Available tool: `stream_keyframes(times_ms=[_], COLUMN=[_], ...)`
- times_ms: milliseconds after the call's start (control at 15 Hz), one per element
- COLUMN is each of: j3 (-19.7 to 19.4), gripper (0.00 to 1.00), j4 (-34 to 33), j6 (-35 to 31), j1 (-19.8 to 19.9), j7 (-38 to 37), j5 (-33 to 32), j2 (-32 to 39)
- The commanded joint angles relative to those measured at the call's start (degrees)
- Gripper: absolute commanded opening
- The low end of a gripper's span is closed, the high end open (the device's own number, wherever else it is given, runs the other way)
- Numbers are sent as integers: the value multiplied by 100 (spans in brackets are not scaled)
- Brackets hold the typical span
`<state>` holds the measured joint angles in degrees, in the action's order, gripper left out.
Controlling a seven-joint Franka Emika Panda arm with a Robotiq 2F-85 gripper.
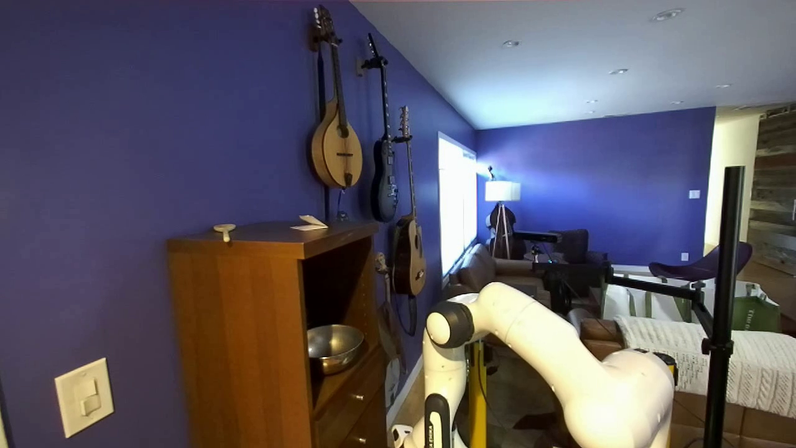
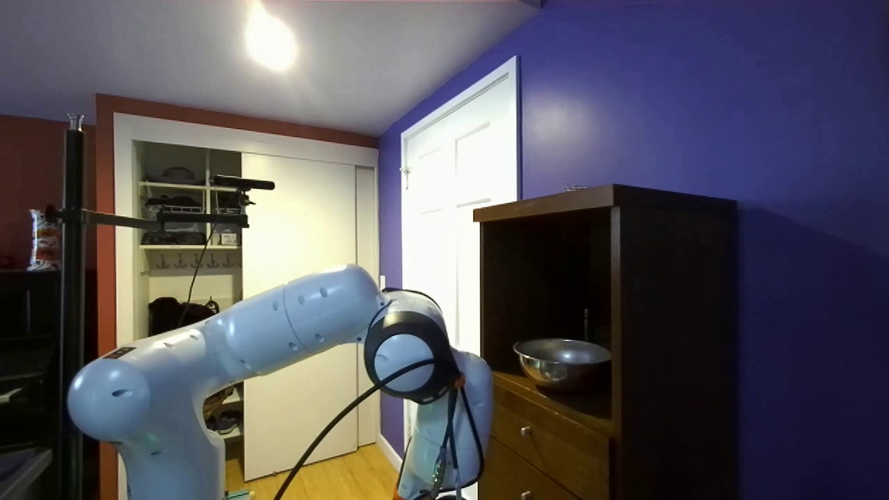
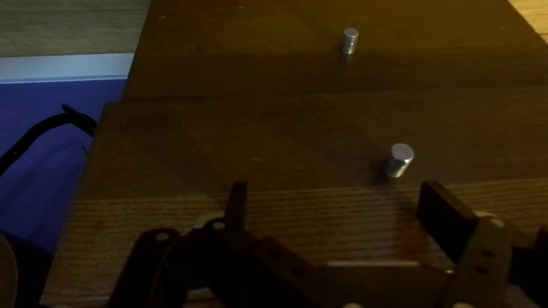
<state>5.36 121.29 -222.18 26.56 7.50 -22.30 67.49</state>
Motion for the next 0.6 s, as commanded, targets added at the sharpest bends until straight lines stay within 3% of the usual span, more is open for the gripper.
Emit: stream_keyframes(times_ms=[0, 333, 533], j3=[-83, -300, -370], gripper=[100, 100, 100], j4=[-462, -554, -482], j6=[-578, -1143, -1045], j1=[-290, -586, -701], j7=[-276, -281, -430], j5=[-180, -115, -146], j2=[274, 401, 345])
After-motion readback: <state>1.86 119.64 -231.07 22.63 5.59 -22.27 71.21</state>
